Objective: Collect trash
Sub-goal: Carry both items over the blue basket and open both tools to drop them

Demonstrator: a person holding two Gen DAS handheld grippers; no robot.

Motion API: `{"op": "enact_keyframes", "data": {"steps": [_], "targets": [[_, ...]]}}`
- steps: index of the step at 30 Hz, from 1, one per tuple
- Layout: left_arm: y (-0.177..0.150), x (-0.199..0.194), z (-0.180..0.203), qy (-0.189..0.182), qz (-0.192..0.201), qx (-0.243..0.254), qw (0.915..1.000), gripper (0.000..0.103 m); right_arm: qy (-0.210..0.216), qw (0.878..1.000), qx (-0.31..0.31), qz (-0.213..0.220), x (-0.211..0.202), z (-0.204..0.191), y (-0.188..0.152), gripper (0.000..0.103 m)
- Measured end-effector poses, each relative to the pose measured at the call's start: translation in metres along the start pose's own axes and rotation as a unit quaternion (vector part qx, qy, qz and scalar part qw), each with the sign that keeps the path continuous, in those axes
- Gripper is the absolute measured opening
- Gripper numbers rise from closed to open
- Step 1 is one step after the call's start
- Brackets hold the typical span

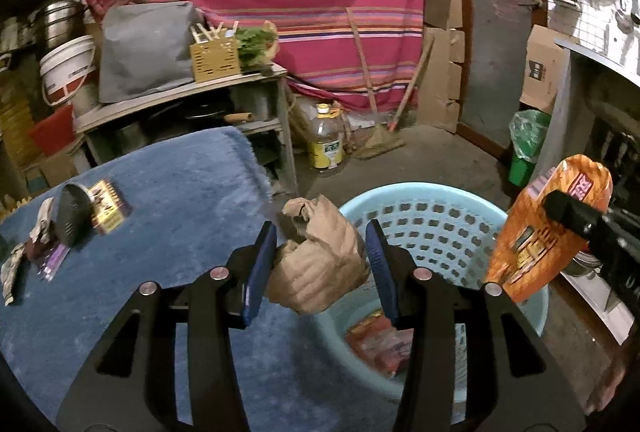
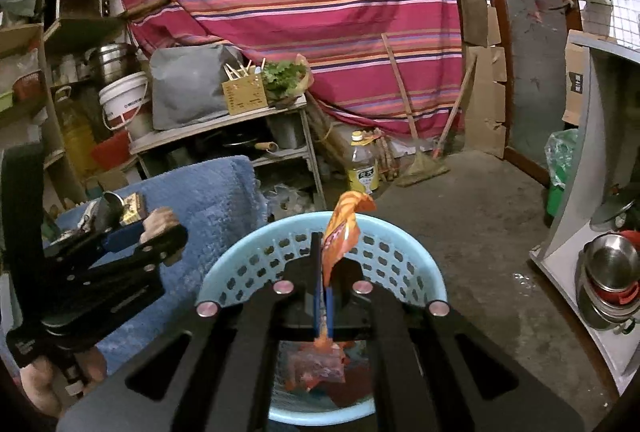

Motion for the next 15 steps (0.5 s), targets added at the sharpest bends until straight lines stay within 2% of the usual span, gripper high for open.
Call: {"op": "enact_keyframes", "data": {"steps": [6,12,15], "targets": [[0.007,0.011,0.022,-0.015,-0.004,0.006,0.9999,0.048,-0.006,1.000,0.010,-0.008,0.003,0.009,-0.005,0.002],[0.015,0.012,0.026,-0.026,0.002,-0.006,0.9996,0.070,-0.010,1.000,0.015,-0.013,0.007,0.013,-0.007,0.002],[0.020,0.007,0.019,-0.016,0.011,-0.013,0.9997,0.082,-0.013,1.000,0.012,-0.017,0.009,0.013,-0.009,0.002]]}}
Point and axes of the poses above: each gripper's, at about its wrist camera, not at the fingertips, and x roughly the way its jaws point, z to its right, y to its top, the point moved 10 cm from there along x, roughly the way its jaws point, and after that the axes turned 2 degrees about -z, right-handed, at the moved point
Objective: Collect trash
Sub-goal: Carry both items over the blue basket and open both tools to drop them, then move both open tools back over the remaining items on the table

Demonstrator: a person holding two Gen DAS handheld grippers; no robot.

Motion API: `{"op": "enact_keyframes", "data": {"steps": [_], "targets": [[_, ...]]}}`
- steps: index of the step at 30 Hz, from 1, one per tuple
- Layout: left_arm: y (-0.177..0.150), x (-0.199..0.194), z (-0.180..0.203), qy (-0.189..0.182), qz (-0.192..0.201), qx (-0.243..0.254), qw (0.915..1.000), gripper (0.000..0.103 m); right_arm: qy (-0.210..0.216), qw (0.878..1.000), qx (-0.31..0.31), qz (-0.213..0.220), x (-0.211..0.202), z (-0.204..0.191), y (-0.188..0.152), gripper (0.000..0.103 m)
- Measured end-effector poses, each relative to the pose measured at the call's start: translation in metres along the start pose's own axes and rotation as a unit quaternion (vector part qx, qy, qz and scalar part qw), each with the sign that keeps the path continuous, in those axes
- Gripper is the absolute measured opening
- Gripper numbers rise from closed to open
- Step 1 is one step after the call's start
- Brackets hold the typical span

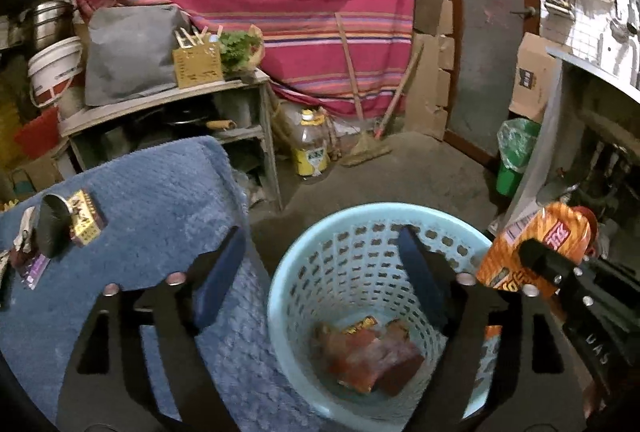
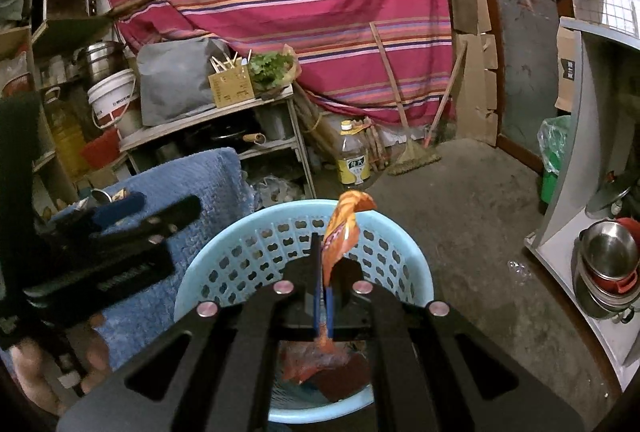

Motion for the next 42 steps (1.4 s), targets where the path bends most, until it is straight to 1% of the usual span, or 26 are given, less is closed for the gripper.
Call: {"op": "enact_keyframes", "data": {"steps": [2,5,10,16,21,23,24,25,27,29,30,31,33,35,36,37,39,41,42], "targets": [[0.000,-0.006,-0.012,0.003,0.006,-0.016,0.9999,0.090,-0.004,1.000,-0.004,-0.002,0.002,-0.001,-0.001,0.002],[-0.002,-0.013,-0.033,0.017,0.008,-0.030,0.9994,0.094,-0.013,1.000,-0.011,-0.003,0.008,-0.004,0.000,0.002],[-0.012,-0.028,-0.074,0.045,0.007,-0.043,0.9980,0.097,-0.040,0.999,-0.016,-0.010,0.020,-0.005,-0.002,0.003],[-0.023,-0.051,-0.124,0.074,0.011,-0.055,0.9957,0.097,-0.063,0.997,-0.014,-0.044,0.038,-0.005,-0.014,0.003],[-0.037,-0.068,-0.167,0.092,0.005,-0.067,0.9935,0.097,-0.084,0.993,-0.021,-0.077,0.052,-0.008,-0.028,0.003],[-0.044,-0.073,-0.185,0.105,0.002,-0.067,0.9922,0.097,-0.090,0.991,-0.023,-0.091,0.058,-0.011,-0.034,0.004],[-0.048,-0.075,-0.194,0.110,0.001,-0.069,0.9916,0.097,-0.095,0.990,-0.025,-0.099,0.061,-0.013,-0.037,0.013],[-0.052,-0.078,-0.203,0.114,-0.001,-0.072,0.9909,0.097,-0.098,0.990,-0.025,-0.102,0.063,-0.014,-0.038,0.034],[-0.056,-0.081,-0.216,0.119,-0.003,-0.080,0.9897,0.097,-0.108,0.989,-0.030,-0.099,0.064,-0.018,-0.039,0.058],[-0.062,-0.084,-0.231,0.122,-0.004,-0.091,0.9884,0.097,-0.114,0.988,-0.039,-0.099,0.064,-0.024,-0.038,0.058],[-0.064,-0.086,-0.239,0.124,-0.004,-0.096,0.9877,0.097,-0.121,0.987,-0.043,-0.101,0.064,-0.026,-0.038,0.060],[-0.067,-0.089,-0.245,0.126,-0.004,-0.099,0.9870,0.097,-0.126,0.986,-0.045,-0.102,0.064,-0.028,-0.038,0.069],[-0.070,-0.093,-0.256,0.132,-0.005,-0.103,0.9858,0.097,-0.136,0.984,-0.051,-0.098,0.061,-0.033,-0.036,0.080],[-0.074,-0.102,-0.270,0.142,-0.003,-0.108,0.9840,0.097,-0.144,0.984,-0.056,-0.084,0.055,-0.039,-0.029,0.085],[-0.075,-0.105,-0.275,0.145,-0.002,-0.112,0.9831,0.097,-0.146,0.985,-0.056,-0.074,0.051,-0.044,-0.025,0.089],[-0.078,-0.110,-0.282,0.147,-0.001,-0.119,0.9820,0.097,-0.145,0.986,-0.056,-0.065,0.048,-0.049,-0.021,0.093],[-0.082,-0.118,-0.296,0.153,0.000,-0.127,0.9800,0.097,-0.135,0.988,-0.059,-0.048,0.042,-0.065,-0.015,0.095],[-0.085,-0.126,-0.307,0.165,0.001,-0.131,0.9776,0.097,-0.119,0.990,-0.064,-0.034,0.038,-0.085,-0.010,0.096],[-0.087,-0.131,-0.313,0.172,0.002,-0.133,0.9762,0.097,-0.104,0.992,-0.068,-0.025,0.035,-0.100,-0.008,0.096]]}}
Point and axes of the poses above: each gripper's, at about its wrist camera, not at the fingertips, and x roughly the way its jaws point, z to its right, y to its top, the point moved 10 cm from there along x, roughly the way its jaws point, and after that the axes turned 2 degrees about -z, right-handed, at the moved point
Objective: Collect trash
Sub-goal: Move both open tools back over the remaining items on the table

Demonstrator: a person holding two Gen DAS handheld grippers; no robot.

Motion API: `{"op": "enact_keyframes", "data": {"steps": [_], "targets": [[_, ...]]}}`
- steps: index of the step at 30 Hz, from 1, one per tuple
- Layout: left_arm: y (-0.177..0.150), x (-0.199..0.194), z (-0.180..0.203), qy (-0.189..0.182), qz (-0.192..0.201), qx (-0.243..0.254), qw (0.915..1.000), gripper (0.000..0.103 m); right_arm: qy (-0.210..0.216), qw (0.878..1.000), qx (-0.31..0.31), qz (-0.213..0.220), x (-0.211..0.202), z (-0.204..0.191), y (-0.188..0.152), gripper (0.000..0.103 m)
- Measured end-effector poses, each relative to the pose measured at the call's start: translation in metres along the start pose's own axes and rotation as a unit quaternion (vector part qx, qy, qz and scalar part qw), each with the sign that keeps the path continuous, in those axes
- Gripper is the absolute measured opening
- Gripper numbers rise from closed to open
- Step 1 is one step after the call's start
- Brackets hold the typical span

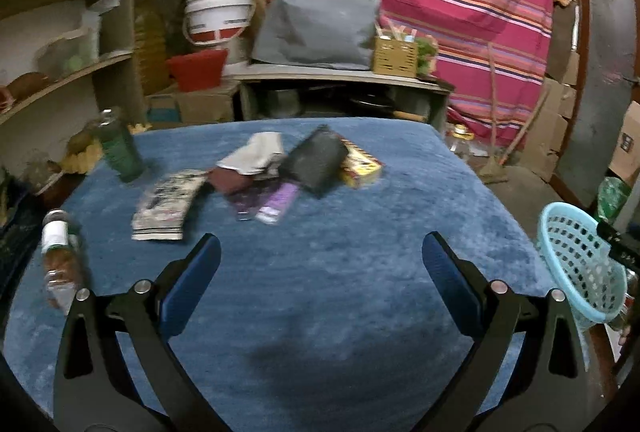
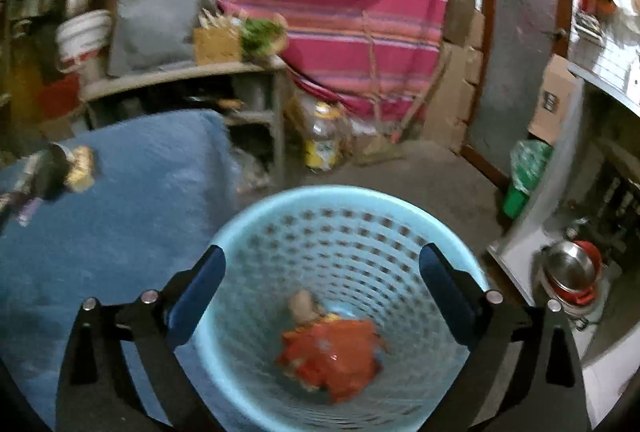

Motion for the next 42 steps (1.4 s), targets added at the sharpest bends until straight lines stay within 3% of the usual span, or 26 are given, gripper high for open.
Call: {"op": "enact_keyframes", "data": {"steps": [8,11,16,28,42], "targets": [[-0.004,-0.007,-0.060,0.031,-0.001,-0.026,0.9992,0.097,0.092,0.993,-0.064,0.045,-0.035,-0.114,0.005,0.097],[-0.004,-0.010,-0.077,0.040,-0.001,-0.039,0.9984,0.098,0.121,0.988,-0.088,0.041,-0.038,-0.156,-0.006,0.097],[-0.001,-0.015,-0.101,0.058,0.006,-0.048,0.9972,0.098,0.136,0.984,-0.109,0.029,-0.037,-0.193,-0.018,0.097],[-0.005,-0.014,-0.128,0.073,-0.001,-0.058,0.9957,0.097,0.149,0.985,-0.090,0.018,-0.031,-0.203,-0.021,0.097],[-0.009,-0.008,-0.129,0.076,-0.007,-0.053,0.9956,0.098,0.139,0.986,-0.087,0.011,-0.028,-0.197,-0.021,0.097]]}}
Point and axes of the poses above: each gripper's, at about its wrist camera, not at the fingertips, and x roughly the way its jaws point, z to its right, y to its top, the point moved 10 cm from there along x, roughly the way its jaws point, and after that the axes turned 2 degrees about -z, right-handed, at the moved point
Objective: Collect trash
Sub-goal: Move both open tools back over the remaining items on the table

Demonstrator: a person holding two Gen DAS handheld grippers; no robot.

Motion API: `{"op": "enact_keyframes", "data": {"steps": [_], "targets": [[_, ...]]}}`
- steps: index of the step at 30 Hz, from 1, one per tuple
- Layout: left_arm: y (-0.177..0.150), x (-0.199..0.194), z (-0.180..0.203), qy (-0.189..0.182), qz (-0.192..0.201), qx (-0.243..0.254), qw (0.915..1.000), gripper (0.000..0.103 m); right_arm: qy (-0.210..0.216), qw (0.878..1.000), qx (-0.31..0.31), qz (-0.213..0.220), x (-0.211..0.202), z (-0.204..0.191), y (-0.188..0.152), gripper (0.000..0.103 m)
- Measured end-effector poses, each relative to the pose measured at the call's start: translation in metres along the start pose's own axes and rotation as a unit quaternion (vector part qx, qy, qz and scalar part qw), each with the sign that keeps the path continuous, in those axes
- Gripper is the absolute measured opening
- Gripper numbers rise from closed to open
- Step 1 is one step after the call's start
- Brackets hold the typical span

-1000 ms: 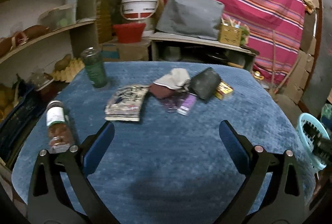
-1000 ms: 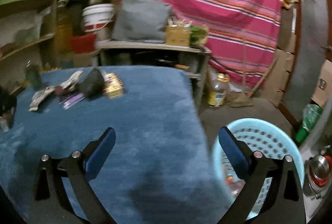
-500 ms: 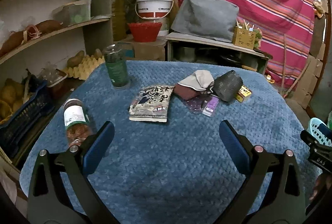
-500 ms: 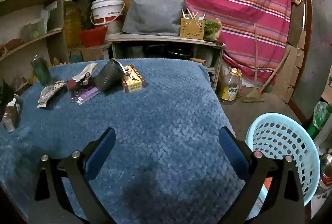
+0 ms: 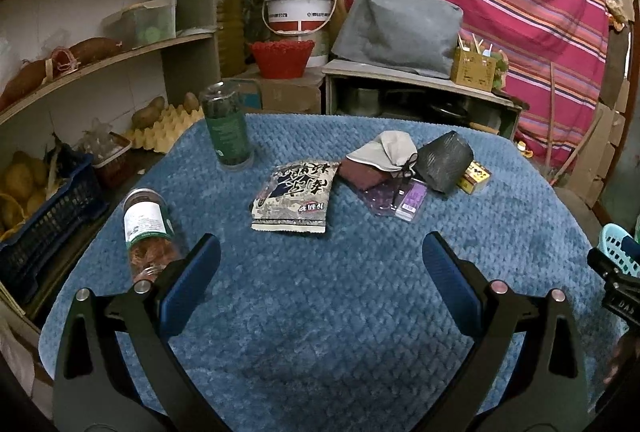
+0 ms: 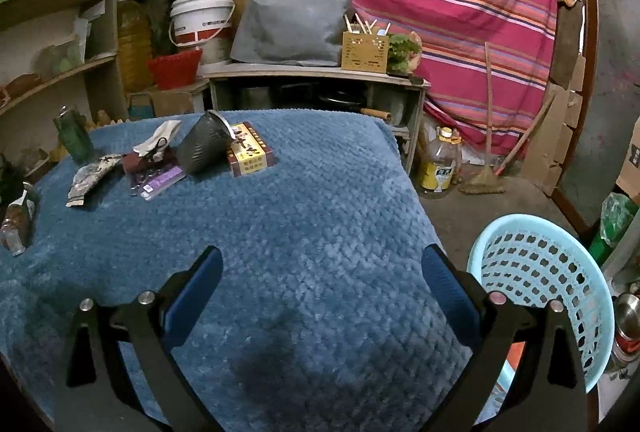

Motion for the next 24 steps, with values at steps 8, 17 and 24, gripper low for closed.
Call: {"op": "enact_keyframes", "data": {"steps": [8,17,24], "targets": [[-0.005,0.020,0.008,0.008,-0.007,0.024,0.9997,0.098,-0.002,1.000,0.015,-0.001,0.005,0.013,0.002,0.098],[-0.015,0.065,0.016,0.020,-0.044,0.042,0.9979,0.097,-0.020,1.000,0.023,0.003,0.023,0.023,0.010,0.098],[0.002,0.090,-0.001,0.022,-0.057,0.027,0.9978,0.097,0.017,0.999,0.050,0.007,0.041,0.019,0.020,0.098]]}}
Point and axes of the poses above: each gripper's, at about its wrist camera, not at the fingertips, and x roughly the way its jaws point, z to its right, y to its top, the point moved 10 cm from there along x, roughly the way its jaws point, and after that the axes turned 2 degrees about -z, right-handed, at the moved point
